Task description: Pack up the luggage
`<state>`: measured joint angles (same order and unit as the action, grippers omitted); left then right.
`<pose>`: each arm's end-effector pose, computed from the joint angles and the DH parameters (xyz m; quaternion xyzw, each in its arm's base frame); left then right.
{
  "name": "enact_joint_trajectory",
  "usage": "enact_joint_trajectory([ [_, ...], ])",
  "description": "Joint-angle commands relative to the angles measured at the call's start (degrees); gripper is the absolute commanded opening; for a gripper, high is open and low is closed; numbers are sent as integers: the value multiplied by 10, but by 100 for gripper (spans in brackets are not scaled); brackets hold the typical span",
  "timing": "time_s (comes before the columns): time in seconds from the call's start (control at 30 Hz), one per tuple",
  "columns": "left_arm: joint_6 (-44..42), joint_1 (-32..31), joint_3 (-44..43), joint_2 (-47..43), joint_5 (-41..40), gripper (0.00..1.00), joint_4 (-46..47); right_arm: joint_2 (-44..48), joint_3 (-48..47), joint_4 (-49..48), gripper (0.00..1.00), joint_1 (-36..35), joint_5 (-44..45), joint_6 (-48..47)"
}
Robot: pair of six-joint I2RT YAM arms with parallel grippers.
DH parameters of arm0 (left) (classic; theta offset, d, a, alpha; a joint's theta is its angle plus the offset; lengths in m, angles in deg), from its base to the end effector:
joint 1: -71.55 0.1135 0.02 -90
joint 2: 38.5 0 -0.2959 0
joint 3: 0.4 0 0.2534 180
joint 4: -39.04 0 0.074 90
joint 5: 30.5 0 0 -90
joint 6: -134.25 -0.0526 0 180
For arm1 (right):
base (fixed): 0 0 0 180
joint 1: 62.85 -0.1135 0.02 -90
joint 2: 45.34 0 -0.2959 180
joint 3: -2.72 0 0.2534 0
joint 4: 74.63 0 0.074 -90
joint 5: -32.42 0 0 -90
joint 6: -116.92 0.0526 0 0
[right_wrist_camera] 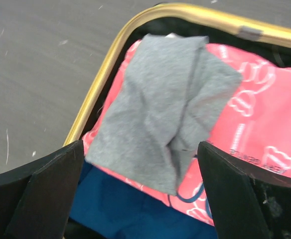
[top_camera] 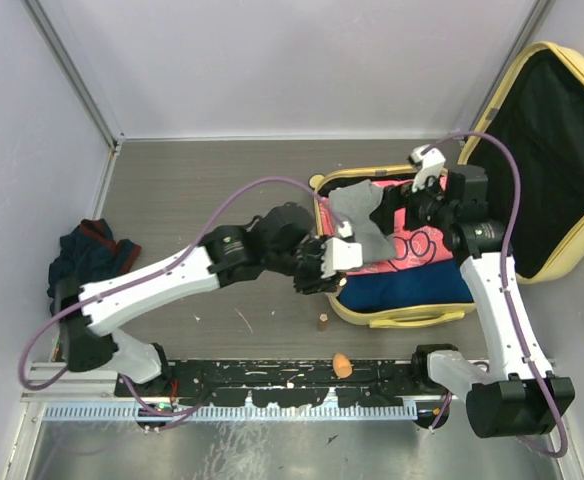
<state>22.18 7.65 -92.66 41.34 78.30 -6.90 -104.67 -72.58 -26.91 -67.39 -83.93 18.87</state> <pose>0.1249 -0.2935 0.3909 0.6491 0.5831 -0.3010 0.3847 0.2132 0.0403 0.3740 -0.2035 0.8333 0.1845 0.4798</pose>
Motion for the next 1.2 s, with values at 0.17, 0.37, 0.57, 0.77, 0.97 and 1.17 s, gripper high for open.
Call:
enact_joint_trajectory([
  [0.17,7,-1,-226,196,-2,0,-131,-65,-83,-8,100,146,-77,92],
  [0.37,17,-3,-289,289,-20,0,-183,-60,-67,-10,100,163,-94,98],
  [0.57,12,-14,-372,379,-45,1,-240,-60,-62,-12,100,166,-99,101],
  [0.77,5,-29,-411,412,-23,56,-286,-64,-70,-12,100,169,-102,95],
  [0.97,23,-29,-314,297,26,87,-148,-67,-76,-12,100,173,-108,94],
  [1.17,-32,-27,-140,163,117,85,-34,-61,-75,-12,100,178,-120,88],
])
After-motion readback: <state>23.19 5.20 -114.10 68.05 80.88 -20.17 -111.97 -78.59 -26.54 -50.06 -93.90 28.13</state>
